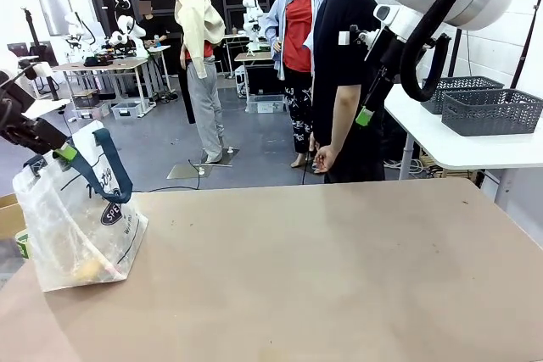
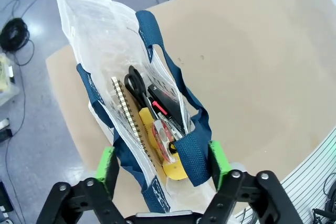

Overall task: Transfer purchased items from the store into the shopping bag.
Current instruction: Move the Reusable shopping bag to the right side of the table.

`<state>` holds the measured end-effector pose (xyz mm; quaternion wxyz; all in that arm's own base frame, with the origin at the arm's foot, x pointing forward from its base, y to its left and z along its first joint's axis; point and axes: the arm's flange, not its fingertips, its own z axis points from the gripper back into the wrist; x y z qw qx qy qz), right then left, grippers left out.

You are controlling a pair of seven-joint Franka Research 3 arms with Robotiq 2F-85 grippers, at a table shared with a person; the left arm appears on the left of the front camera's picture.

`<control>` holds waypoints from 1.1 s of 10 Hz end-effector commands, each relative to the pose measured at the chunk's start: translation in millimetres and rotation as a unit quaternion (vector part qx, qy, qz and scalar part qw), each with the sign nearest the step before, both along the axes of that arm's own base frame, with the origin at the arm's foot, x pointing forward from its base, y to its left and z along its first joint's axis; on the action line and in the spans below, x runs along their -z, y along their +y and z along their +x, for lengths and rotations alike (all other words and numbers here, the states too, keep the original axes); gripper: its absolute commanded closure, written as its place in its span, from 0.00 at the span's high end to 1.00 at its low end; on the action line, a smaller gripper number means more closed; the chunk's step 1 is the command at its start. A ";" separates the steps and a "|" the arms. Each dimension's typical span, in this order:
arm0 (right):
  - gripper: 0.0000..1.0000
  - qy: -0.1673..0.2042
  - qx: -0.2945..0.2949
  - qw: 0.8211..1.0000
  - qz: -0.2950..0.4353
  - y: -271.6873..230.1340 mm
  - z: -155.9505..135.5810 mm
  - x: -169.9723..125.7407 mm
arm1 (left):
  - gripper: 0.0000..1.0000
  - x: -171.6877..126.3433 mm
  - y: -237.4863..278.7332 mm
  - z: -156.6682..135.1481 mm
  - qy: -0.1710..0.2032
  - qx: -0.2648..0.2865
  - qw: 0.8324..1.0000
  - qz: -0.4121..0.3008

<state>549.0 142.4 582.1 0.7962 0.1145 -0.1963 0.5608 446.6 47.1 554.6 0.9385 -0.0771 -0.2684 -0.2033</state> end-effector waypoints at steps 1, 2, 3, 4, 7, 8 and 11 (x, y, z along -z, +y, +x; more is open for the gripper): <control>1.00 0.002 -0.003 1.000 -0.006 -1.1 -0.2 -1.6 | 1.00 -2.0 0.7 0.8 0.007 -0.005 1.000 0.007; 1.00 0.002 -0.003 1.000 -0.006 -1.1 -0.2 -1.6 | 1.00 -3.3 0.2 -0.1 0.006 -0.004 1.000 0.007; 1.00 0.002 -0.003 1.000 -0.006 -1.1 -0.2 -1.6 | 1.00 -6.2 -1.2 -2.2 0.004 -0.001 1.000 0.006; 1.00 0.002 -0.003 1.000 -0.006 -1.1 -0.2 -1.6 | 1.00 -9.1 -2.8 -3.4 0.001 0.003 1.000 0.010; 1.00 0.002 -0.003 1.000 -0.006 -1.1 -0.2 -1.6 | 1.00 -26.9 -7.0 -6.8 0.008 0.055 0.998 -0.004; 1.00 0.002 -0.003 1.000 -0.006 -1.1 -0.2 -1.6 | 1.00 -35.6 -7.4 -7.5 0.018 0.082 0.996 -0.013; 1.00 0.002 -0.003 1.000 -0.006 -1.1 -0.2 -1.6 | 1.00 -65.5 -9.9 -9.2 0.030 0.159 0.985 -0.068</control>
